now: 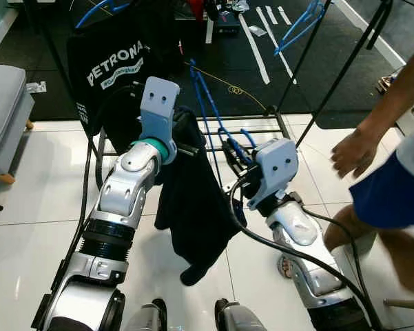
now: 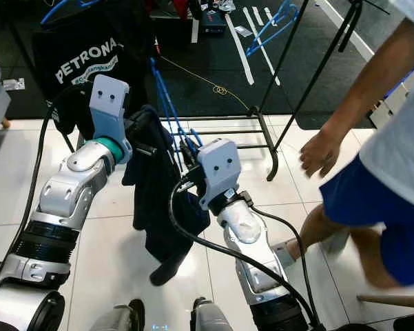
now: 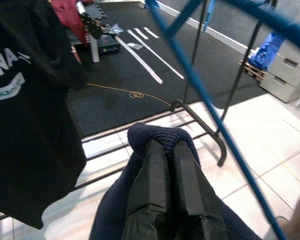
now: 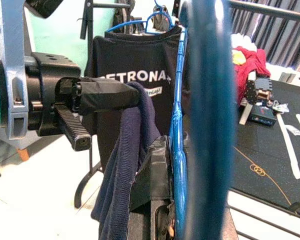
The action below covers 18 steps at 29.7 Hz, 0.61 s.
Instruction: Hang hanger
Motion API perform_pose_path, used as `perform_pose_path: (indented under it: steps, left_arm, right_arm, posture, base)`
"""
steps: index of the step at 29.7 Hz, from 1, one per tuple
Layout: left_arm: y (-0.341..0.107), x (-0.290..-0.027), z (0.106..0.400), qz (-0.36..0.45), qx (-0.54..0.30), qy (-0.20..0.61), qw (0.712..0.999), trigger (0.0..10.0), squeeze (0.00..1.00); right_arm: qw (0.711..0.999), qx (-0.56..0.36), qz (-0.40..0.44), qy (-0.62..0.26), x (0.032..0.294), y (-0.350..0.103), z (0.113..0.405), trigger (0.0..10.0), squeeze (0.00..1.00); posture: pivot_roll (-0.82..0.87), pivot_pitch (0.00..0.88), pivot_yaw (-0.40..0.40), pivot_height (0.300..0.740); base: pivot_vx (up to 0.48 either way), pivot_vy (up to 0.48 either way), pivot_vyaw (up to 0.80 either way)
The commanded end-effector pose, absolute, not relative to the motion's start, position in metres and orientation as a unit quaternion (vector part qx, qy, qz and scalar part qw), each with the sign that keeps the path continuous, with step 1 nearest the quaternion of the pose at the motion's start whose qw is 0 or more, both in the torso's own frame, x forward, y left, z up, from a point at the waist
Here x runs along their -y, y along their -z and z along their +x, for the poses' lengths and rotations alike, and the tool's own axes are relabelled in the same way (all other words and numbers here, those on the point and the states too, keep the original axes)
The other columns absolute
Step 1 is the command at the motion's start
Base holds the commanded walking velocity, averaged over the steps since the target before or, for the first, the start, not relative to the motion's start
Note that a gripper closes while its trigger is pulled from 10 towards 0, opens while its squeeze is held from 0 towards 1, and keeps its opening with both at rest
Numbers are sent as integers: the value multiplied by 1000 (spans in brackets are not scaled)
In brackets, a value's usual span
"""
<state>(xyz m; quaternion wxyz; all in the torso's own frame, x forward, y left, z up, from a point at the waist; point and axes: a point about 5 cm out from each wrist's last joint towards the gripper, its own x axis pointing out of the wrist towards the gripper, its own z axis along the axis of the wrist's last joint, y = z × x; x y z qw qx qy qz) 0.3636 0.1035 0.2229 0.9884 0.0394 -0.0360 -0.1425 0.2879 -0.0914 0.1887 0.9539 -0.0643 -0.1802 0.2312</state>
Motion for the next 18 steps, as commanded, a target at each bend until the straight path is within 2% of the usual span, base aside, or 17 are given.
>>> perform_pose_path:
  steps: [1, 4, 6, 10, 12, 13, 14, 15, 16, 17, 18]
  left_arm:
    - [-237, -111, 367, 38, 71, 116, 990, 0, 0]
    - [-238, -121, 370, 39, 77, 90, 992, 0, 0]
    - [-242, -140, 374, 39, 87, 42, 995, 0, 0]
    - [-247, -153, 376, 40, 95, 22, 994, 0, 0]
    - [-254, -151, 374, 30, 106, 54, 992, 0, 0]
    - [-254, -142, 371, 26, 104, 95, 990, 0, 0]
    - [-254, -142, 371, 26, 104, 95, 990, 0, 0]
    - [-253, -131, 367, 26, 102, 141, 984, 0, 0]
    - [-253, -131, 367, 26, 102, 141, 984, 0, 0]
    - [-239, -93, 343, 29, 82, 288, 954, 0, 0]
    - [-239, -93, 343, 29, 82, 288, 954, 0, 0]
  right_arm:
    - [960, 158, -69, -221, 98, -181, 285, 10000, 0]
    - [962, 153, -78, -214, 101, -179, 283, 10000, 0]
    - [967, 139, -91, -193, 109, -175, 282, 10000, 0]
    - [970, 131, -97, -182, 115, -172, 281, 10000, 0]
    - [971, 129, -100, -176, 118, -170, 282, 10000, 0]
    - [971, 130, -101, -173, 118, -170, 283, 10000, 0]
    - [971, 130, -101, -173, 118, -170, 283, 10000, 0]
    - [971, 132, -102, -170, 119, -170, 285, 10000, 0]
    - [971, 132, -102, -170, 119, -170, 285, 10000, 0]
    - [974, 129, -109, -151, 124, -165, 293, 10000, 0]
    - [974, 129, -109, -151, 124, -165, 293, 10000, 0]
  posture:
    - [-93, 127, 0, 740]
    - [-95, 127, -1, 740]
    - [-96, 128, 0, 740]
    - [-95, 129, 0, 740]
    - [-95, 129, 0, 740]
    - [-95, 129, 0, 740]
    - [-95, 129, 0, 740]
    - [-94, 129, -1, 740]
    - [-94, 129, -1, 740]
    - [-90, 128, -2, 740]
    - [-90, 128, -2, 740]
  base:
    - [0, 0, 0]
    - [0, 0, 0]
    - [0, 0, 0]
    - [0, 0, 0]
    - [0, 0, 0]
    - [0, 0, 0]
    - [0, 0, 0]
    - [0, 0, 0]
    - [0, 0, 0]
    - [0, 0, 0]
    - [0, 0, 0]
